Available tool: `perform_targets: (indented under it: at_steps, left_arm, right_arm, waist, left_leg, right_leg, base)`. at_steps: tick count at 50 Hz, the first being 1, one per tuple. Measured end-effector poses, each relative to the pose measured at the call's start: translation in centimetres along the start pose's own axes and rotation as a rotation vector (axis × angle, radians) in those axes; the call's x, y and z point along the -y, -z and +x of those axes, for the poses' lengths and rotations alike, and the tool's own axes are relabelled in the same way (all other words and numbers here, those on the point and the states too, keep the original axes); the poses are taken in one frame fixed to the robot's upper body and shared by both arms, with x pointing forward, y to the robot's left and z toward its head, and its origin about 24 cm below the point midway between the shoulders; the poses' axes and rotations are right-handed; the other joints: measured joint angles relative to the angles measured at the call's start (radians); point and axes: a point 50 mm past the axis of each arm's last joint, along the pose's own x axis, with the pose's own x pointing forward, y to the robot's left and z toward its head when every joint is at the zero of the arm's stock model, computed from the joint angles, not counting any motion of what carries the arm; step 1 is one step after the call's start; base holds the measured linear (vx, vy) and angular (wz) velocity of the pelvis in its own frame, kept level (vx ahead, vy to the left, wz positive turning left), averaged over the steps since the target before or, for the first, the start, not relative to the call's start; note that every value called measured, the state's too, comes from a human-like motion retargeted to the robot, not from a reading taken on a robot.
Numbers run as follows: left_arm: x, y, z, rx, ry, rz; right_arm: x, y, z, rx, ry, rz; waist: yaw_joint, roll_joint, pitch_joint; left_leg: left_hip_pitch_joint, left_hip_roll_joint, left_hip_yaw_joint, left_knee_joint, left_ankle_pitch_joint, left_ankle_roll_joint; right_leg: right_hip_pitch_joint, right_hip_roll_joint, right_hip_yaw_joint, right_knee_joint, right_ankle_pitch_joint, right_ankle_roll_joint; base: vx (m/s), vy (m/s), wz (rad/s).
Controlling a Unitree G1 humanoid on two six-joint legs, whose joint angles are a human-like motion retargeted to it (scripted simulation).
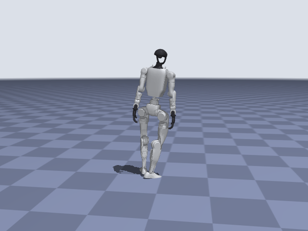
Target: In place motions
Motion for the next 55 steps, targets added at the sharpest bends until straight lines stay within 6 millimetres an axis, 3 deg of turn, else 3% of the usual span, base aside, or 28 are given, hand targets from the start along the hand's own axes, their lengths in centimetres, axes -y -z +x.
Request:
perform_targets:
  at_steps: [5, 11, 15, 18, 20, 23, 26, 33, 35, 40, 48, 55]
  left_arm:
    - [0.0, -0.8, 0.0, 0.016, 0.006, 0.045]
    - [0.4, -1.4, 0.0, 0.032, 0.019, 0.056]
    - [0.7, -2.8, 0.0, 0.056, 0.022, 0.101]
    - [0.6, -4.5, -0.2, 0.095, 0.032, 0.150]
    - [0.4, -5.5, -0.3, 0.119, 0.037, 0.188]
    - [-0.1, -6.6, -0.5, 0.148, 0.025, 0.240]
    - [-0.5, -7.2, -0.6, 0.163, 0.014, 0.256]
    - [-1.1, -5.8, -0.5, 0.115, 0.007, 0.216]
    - [-1.3, -4.9, -0.4, 0.085, -0.003, 0.202]
    - [-1.0, -3.0, -0.2, 0.014, -0.022, 0.189]
    - [0.1, -0.9, -0.1, -0.020, 0.031, 0.157]
    - [0.5, -1.8, -0.1, -0.003, 0.042, 0.184]
  right_arm:
    - [-0.4, -2.3, -0.1, 0.096, -0.062, -0.036]
    - [-0.4, -3.5, -0.2, 0.146, -0.063, -0.083]
    - [-0.3, -3.1, -0.2, 0.139, -0.057, -0.067]
    - [-0.3, -2.6, -0.1, 0.118, -0.043, -0.060]
    - [-0.4, -2.1, -0.1, 0.098, -0.032, -0.068]
    - [-0.7, -1.3, 0.0, 0.066, -0.024, -0.089]
    - [-1.0, -0.5, 0.0, 0.039, -0.024, -0.104]
    - [-1.4, 1.5, 0.1, -0.022, -0.027, -0.096]
    - [-1.5, 2.0, 0.0, -0.038, -0.029, -0.092]
    - [-1.4, 2.5, 0.0, -0.059, -0.037, -0.062]
    - [-1.4, 0.3, 0.1, 0.012, -0.048, -0.078]
    - [-2.1, -2.7, 0.0, 0.123, -0.097, -0.100]
  waist:
    - [0.041, -0.005, 0.010]
    - [0.010, 0.022, -0.015]
    - [-0.015, 0.082, -0.010]
    - [-0.015, 0.090, 0.006]
    - [-0.015, 0.077, 0.014]
    - [-0.049, 0.053, 0.025]
    - [-0.080, 0.027, 0.037]
    - [-0.112, -0.063, 0.054]
    - [-0.096, -0.070, 0.052]
    - [-0.060, -0.062, 0.044]
    - [-0.060, -0.033, 0.004]
    - [-0.046, -0.026, -0.002]
  left_leg:
    - [0.002, -0.025, -0.076, -0.013, -0.007, 0.025]
    - [-0.035, -0.019, -0.175, -0.009, 0.002, 0.042]
    - [-0.059, 0.043, -0.249, 0.004, 0.015, 0.042]
    - [-0.063, 0.056, -0.280, 0.001, 0.029, 0.045]
    - [-0.064, 0.045, -0.289, -0.005, 0.040, 0.051]
    - [-0.069, 0.021, -0.327, -0.009, 0.057, 0.057]
    - [-0.072, -0.006, -0.369, -0.009, 0.070, 0.059]
    - [-0.021, -0.124, -0.440, -0.046, 0.091, 0.067]
    - [0.001, -0.136, -0.439, -0.059, 0.093, 0.065]
    - [0.014, -0.149, -0.468, -0.050, 0.090, 0.067]
    - [0.027, -0.147, -0.516, -0.045, 0.081, 0.065]
    - [0.032, -0.140, -0.544, -0.040, 0.080, 0.057]
  right_leg:
    - [0.029, -0.021, -0.055, 0.036, -0.018, 0.009]
    - [0.031, -0.049, -0.131, 0.127, -0.015, -0.002]
    - [-0.036, -0.102, -0.102, 0.339, 0.049, -0.074]
    - [-0.121, -0.119, 0.053, 0.490, 0.087, -0.146]
    - [-0.172, -0.101, 0.178, 0.526, 0.108, -0.116]
    - [-0.223, -0.006, 0.413, 0.491, 0.109, -0.035]
    - [-0.228, 0.031, 0.517, 0.392, 0.073, 0.034]
    - [-0.210, 0.063, 0.749, 0.105, 0.029, 0.209]
    - [-0.196, 0.073, 0.796, 0.068, 0.069, 0.184]
    - [-0.141, 0.017, 0.636, 0.033, 0.060, 0.217]
    - [-0.094, 0.022, 0.588, -0.007, 0.051, 0.204]
    - [-0.073, 0.031, 0.568, -0.013, 0.043, 0.183]
  base:
    - [0.13, 0.19, 0.54]
    - [0.11, 0.21, 0.76]
    - [0.06, 0.14, 1.06]
    - [0.06, 0.11, 0.90]
    - [0.05, 0.02, 0.85]
    - [0.06, 0.00, 1.21]
    - [0.07, -0.05, 1.24]
    - [0.15, -0.06, 1.01]
    - [0.19, -0.06, 0.38]
    - [0.11, -0.04, 0.55]
    - [0.09, -0.04, 0.36]
    - [0.01, -0.08, 0.19]
